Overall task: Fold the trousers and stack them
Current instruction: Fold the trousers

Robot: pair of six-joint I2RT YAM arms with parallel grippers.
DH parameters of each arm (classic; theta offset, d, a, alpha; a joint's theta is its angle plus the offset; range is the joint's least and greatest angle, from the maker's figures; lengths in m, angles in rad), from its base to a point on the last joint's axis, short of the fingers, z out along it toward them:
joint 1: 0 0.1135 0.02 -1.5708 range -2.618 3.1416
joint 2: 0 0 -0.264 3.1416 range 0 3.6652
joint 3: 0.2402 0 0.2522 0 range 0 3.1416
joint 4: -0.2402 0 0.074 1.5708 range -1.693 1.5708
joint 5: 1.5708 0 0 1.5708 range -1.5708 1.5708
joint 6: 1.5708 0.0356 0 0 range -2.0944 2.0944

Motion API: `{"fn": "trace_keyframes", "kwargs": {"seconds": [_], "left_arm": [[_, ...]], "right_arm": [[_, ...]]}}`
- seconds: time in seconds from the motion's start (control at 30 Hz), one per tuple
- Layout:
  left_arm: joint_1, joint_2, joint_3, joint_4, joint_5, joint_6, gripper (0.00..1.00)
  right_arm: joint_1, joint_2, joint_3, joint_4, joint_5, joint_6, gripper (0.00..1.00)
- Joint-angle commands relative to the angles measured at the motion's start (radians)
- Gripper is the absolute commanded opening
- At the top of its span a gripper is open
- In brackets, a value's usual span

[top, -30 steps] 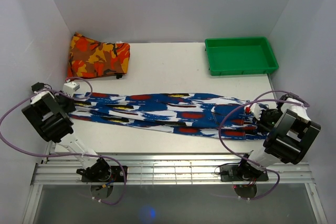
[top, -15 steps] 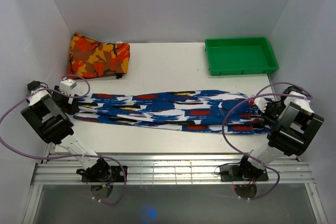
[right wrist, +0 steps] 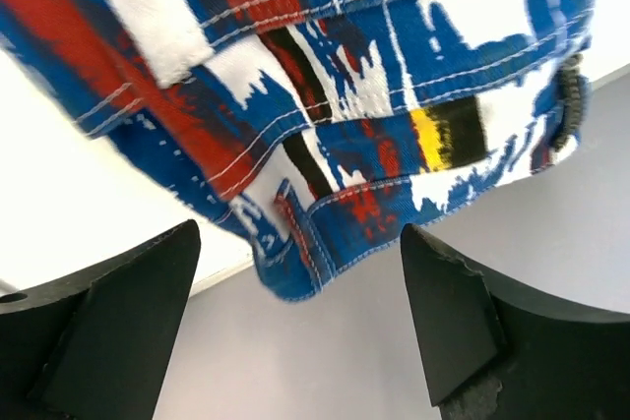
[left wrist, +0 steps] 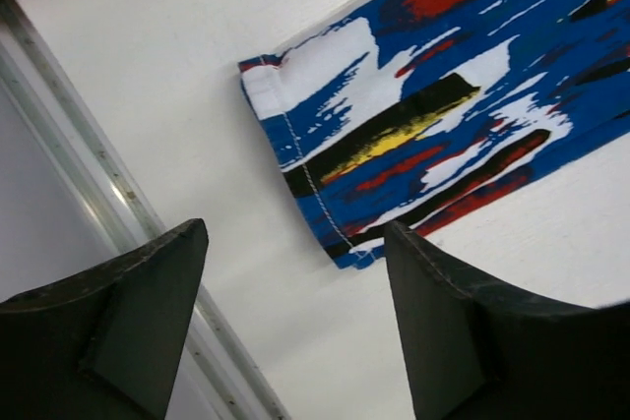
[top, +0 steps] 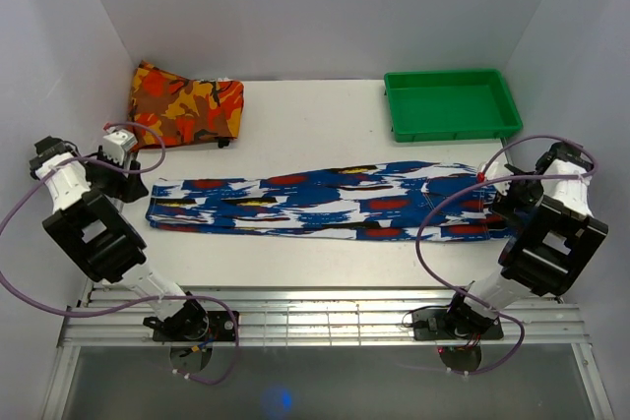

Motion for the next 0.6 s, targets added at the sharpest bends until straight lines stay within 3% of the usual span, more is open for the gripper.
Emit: {"fn": "trace_keyframes", "kwargs": {"seconds": [0.0,0.13,0.23,0.4,0.47,0.57], "left_arm": [[-0.009,-0.001,0.024,-0.114,0.042,0.002,0.81],[-0.105,-0.071,-0.114,-0.086,0.043,-0.073,0.76],[-0.232,-0.200,-0.197,0.016,0.045,-0.242,0.77],[-0.666,-0.353,-0.307,0.282,-0.001,-0.556,0.78],[-0.872,-0.344,-0.314,0.364,-0.055,-0.612,0.77],[-1.078,-0.253,-0.309,0.426,-0.138,-0.698,0.75]], "right_arm": [[0.003,-0.064,0.107,-0.158,-0.083,-0.007,0.88],[0.015,-0.072,0.201,-0.312,-0.158,0.017,0.80],[0.047,-0.079,0.193,-0.361,-0.165,0.039,0.64],[0.109,-0.151,0.006,-0.222,-0.085,0.065,0.55],[0.139,-0.185,-0.095,-0.084,-0.063,0.091,0.55],[0.173,-0.194,-0.158,0.035,-0.043,0.111,0.54]]}}
